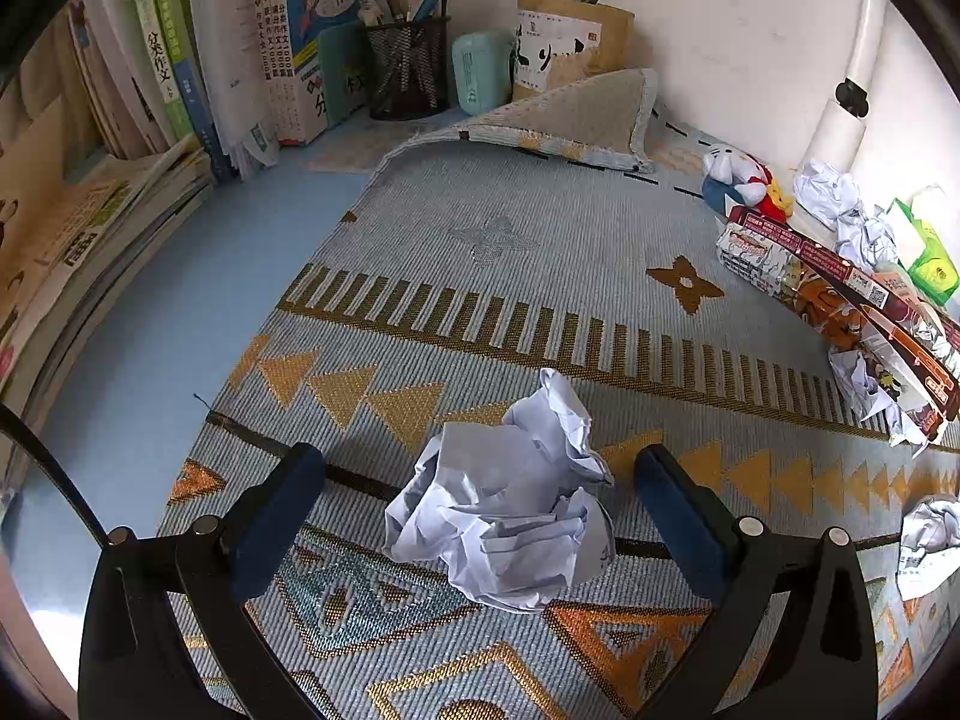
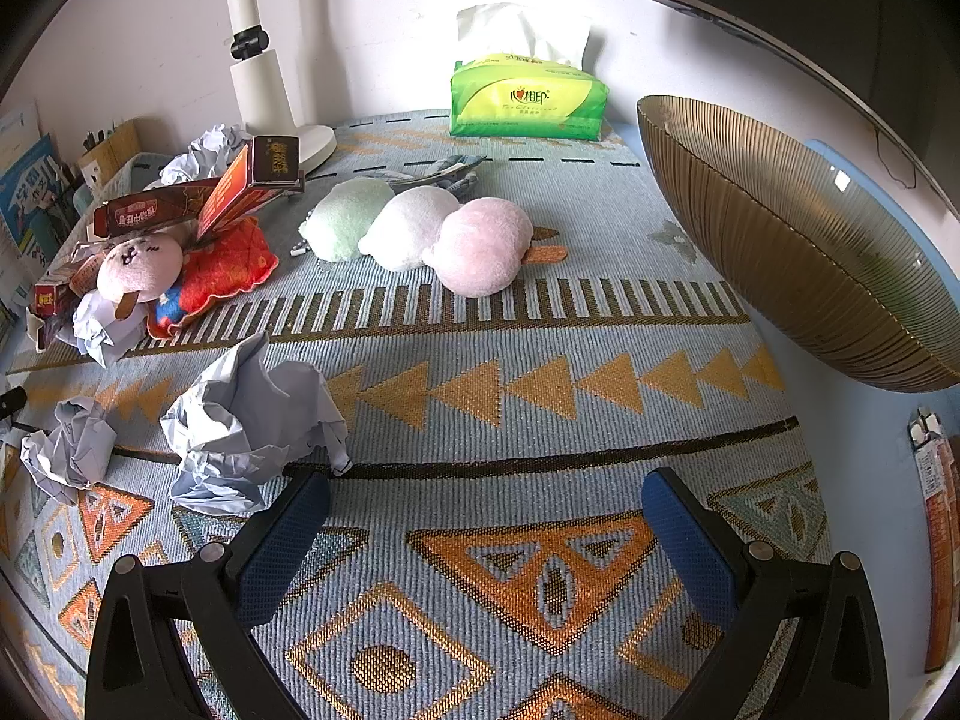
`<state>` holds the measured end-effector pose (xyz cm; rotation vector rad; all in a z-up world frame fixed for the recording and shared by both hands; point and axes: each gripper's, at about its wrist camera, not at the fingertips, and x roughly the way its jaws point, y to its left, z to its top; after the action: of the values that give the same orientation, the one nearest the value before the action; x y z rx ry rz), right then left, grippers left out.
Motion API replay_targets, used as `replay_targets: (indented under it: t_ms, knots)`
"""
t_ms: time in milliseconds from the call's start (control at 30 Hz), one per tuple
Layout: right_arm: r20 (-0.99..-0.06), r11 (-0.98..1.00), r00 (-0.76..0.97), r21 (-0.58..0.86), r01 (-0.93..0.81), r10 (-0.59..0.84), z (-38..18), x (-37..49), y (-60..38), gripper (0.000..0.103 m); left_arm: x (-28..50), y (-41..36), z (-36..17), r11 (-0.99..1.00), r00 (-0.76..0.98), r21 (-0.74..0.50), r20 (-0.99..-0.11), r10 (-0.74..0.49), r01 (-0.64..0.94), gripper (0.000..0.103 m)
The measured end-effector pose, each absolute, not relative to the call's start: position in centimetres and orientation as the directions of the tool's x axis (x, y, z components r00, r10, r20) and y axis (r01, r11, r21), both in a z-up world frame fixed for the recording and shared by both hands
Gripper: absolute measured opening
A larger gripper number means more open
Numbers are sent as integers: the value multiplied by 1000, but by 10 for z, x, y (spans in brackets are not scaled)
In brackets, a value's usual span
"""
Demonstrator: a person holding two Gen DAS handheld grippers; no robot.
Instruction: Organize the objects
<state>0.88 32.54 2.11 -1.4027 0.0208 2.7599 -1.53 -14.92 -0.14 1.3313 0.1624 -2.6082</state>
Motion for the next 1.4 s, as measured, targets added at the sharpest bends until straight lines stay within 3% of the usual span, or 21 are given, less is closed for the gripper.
replay_targets:
  t_ms: [367, 900, 967, 1000, 1033, 1067, 1167, 1400]
  knots:
    - [-806, -978, -580, -11, 208, -114, 25, 13, 267, 103, -16, -149, -1, -971, -570, -3, -810, -137, 238, 103]
    - [-804, -975, -580, -4, 222, -128, 22, -14, 253, 103, -17, -148, -2, -963, -566, -2, -809, -156, 268, 103]
    - [-803, -971, -578, 5, 237, -145, 22, -10, 254, 103, -15, -144, 1, -969, -583, -2, -799, -147, 248, 89]
    - [-803, -970, -577, 5, 244, -149, 23, -8, 254, 101, -13, -142, 3, -972, -595, -5, -791, -141, 236, 69]
    - [-800, -968, -580, 1, 249, -151, 23, -5, 254, 98, -10, -139, 4, -975, -606, -6, -785, -132, 221, 62]
    - [-796, -967, -584, 7, 255, -160, 24, -2, 255, 88, -9, -137, 5, -977, -610, -4, -782, -128, 211, 53]
    - [-779, -968, -605, 10, 251, -165, 28, 7, 258, 58, -4, -133, 7, -985, -629, -39, -774, -78, 170, 47]
    - [-750, -957, -602, 151, 247, -274, 37, 16, 274, 55, 12, -123, 25, -990, -699, -75, -714, -33, 123, 46]
